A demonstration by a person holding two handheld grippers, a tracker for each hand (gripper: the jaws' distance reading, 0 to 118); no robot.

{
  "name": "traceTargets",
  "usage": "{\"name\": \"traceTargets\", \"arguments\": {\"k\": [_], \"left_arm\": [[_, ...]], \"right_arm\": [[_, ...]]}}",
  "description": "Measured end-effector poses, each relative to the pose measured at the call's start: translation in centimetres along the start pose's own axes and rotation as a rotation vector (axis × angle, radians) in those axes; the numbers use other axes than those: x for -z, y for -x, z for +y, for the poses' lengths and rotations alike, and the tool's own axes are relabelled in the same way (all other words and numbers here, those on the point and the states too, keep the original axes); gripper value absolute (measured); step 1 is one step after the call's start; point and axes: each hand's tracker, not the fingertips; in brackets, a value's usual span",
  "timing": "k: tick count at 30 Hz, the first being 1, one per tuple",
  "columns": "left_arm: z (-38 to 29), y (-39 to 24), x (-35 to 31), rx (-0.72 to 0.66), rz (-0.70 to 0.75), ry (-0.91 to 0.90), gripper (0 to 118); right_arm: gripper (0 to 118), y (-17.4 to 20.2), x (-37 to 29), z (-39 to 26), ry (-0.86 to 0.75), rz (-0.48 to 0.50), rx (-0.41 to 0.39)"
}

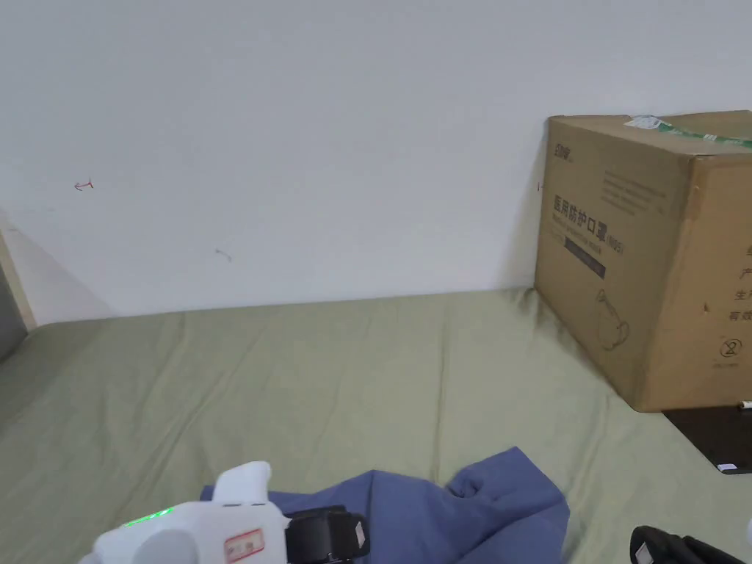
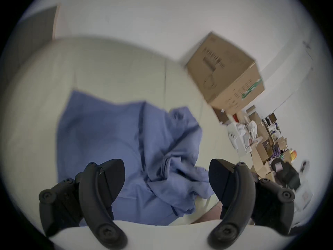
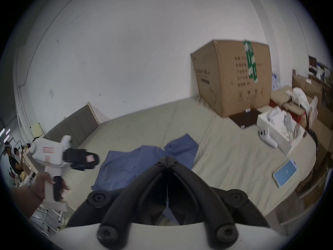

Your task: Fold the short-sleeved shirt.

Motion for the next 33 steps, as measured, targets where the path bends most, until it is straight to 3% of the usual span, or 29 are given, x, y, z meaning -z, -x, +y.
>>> {"name": "traceTargets", "arguments": {"k": [2, 5, 8, 14, 21, 23, 25, 28, 29, 30, 31, 32, 33], "left_arm": [[-1.4, -0.9, -4.3, 0.092, 0.046, -0.165, 82], [-5.8, -2.0, -10.0, 0.190, 0.200, -0.512, 3], [-9.5, -2.4, -12.5, 0.253, 0.329, -0.716, 0], [-10.3, -1.8, -13.3, 0.209, 0.362, -0.671, 0], [-7.5, -1.0, -13.1, 0.210, 0.381, -0.710, 0], [-4.0, 0.2, -11.8, 0.232, 0.346, -0.617, 0], [1.5, 2.5, -8.3, 0.245, 0.358, -0.410, 0], [8.3, 9.0, 0.0, 0.168, 0.297, -0.019, 0], [9.3, 10.9, 2.2, 0.135, 0.298, 0.025, 0], [10.4, 13.2, 4.9, 0.103, 0.294, 0.103, 8], [11.1, 15.2, 7.2, 0.085, 0.303, 0.152, 34], [11.6, 17.2, 9.3, 0.042, 0.307, 0.182, 78], [12.0, 19.2, 11.1, 0.014, 0.346, 0.196, 113]], "right_arm": [[0, 0.9, -0.4, 0.2, -0.079, 0.013, -0.028], [0, 2.2, -1.4, -0.3, -0.223, 0.040, -0.047], [0, 3.5, -2.4, -1.2, -0.357, 0.035, -0.065], [0, 5.4, -3.2, -0.9, -0.413, 0.030, -0.125], [0, 5.0, -1.8, -0.3, -0.371, 0.021, -0.127], [0, 4.7, -0.9, 0.0, -0.336, 0.021, -0.113], [0, 4.3, 0.2, 0.3, -0.291, 0.031, -0.084], [0, 3.7, 2.4, 0.5, -0.212, 0.053, -0.048], [0, 3.6, 3.1, 0.5, -0.192, 0.055, -0.042], [0, 3.4, 3.8, 0.4, -0.173, 0.055, -0.036], [0, 3.1, 4.5, 0.3, -0.160, 0.055, -0.029], [0, 2.8, 5.3, 0.1, -0.147, 0.054, -0.023], [0, 2.6, 6.0, 0.0, -0.130, 0.051, -0.018]]}}
